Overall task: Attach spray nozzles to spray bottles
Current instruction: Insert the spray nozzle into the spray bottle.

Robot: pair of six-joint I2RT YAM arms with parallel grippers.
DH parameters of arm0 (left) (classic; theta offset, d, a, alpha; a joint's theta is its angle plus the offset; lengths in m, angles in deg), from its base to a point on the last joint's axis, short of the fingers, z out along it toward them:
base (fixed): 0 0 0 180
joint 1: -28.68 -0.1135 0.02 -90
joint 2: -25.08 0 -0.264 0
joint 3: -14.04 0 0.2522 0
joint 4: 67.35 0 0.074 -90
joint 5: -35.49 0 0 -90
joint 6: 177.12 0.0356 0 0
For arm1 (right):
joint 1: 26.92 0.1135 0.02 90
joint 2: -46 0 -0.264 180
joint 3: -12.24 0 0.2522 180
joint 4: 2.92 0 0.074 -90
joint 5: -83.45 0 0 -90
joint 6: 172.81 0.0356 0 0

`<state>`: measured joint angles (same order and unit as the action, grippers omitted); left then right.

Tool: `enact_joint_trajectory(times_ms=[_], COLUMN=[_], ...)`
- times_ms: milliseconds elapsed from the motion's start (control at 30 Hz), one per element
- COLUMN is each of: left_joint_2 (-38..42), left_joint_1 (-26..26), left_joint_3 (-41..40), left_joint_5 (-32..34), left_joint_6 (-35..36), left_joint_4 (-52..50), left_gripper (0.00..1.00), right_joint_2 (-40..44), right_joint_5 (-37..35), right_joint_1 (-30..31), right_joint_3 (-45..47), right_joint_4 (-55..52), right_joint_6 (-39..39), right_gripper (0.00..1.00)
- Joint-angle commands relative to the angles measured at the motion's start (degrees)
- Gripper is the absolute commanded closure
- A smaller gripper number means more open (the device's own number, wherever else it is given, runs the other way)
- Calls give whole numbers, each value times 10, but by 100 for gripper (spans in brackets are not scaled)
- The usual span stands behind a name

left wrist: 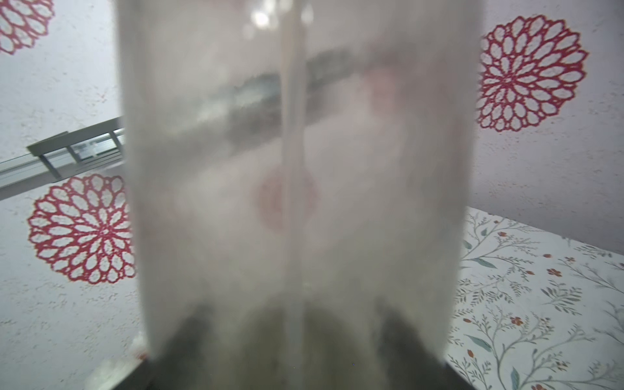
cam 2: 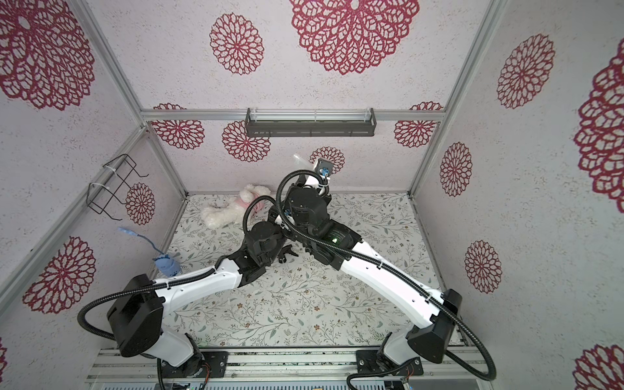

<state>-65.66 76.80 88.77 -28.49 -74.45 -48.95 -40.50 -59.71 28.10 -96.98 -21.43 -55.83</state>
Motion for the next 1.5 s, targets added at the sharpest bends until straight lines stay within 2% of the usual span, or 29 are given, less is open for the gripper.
enact_joint_trajectory(times_ms=[0, 100, 167, 267, 333, 433, 533, 733, 933, 1100, 1200, 1267, 1333, 1400, 1467], left_joint_2=[5, 9, 17, 32, 42, 56, 69, 91, 91, 94, 96, 99, 102, 106, 109], left_joint_1=[14, 14, 14, 12, 9, 3, -1, -18, -40, -46, -47, -48, -48, -48, -48], left_joint_3=[28, 20, 7, -11, -22, -31, -39, -51, -41, -40, -40, -41, -40, -44, -46], left_joint_5=[4, 12, 8, -12, -30, -63, -81, -113, -145, -183, -209, -228, -243, -255, -263], left_joint_6=[13, 5, -1, -13, -23, -40, -44, -74, -96, -100, -103, -105, -108, -111, -114], left_joint_4=[107, 103, 102, 88, 81, 53, 36, 19, 11, -1, -10, -17, -25, -25, -28], left_gripper=[51, 51, 51, 51, 50, 50, 51, 51, 51, 51, 51, 51, 51, 51, 51], right_joint_2=[-40, -49, -28, 20, 45, 68, 92, 150, 200, 230, 226, 225, 225, 218, 208], right_joint_5=[25, 44, 71, 127, 166, 211, 223, 234, 307, 306, 369, 430, 508, 544, 572], right_joint_1=[16, 16, 17, 17, 16, 15, 15, 15, 19, 17, -2, -39, -93, -134, -147], right_joint_3=[-22, -45, -25, 19, 33, 28, 34, 75, 103, 116, 93, 80, 74, 65, 52], right_joint_4=[-79, -103, -87, -43, -28, -53, -77, -122, -152, -169, -176, -174, -163, -158, -163], right_joint_6=[30, 31, 25, 1, -29, -63, -80, -93, -110, -192, -245, -262, -260, -262, -273], right_gripper=[78, 69, 66, 61, 53, 44, 40, 35, 32, 42, 44, 44, 41, 38, 36])
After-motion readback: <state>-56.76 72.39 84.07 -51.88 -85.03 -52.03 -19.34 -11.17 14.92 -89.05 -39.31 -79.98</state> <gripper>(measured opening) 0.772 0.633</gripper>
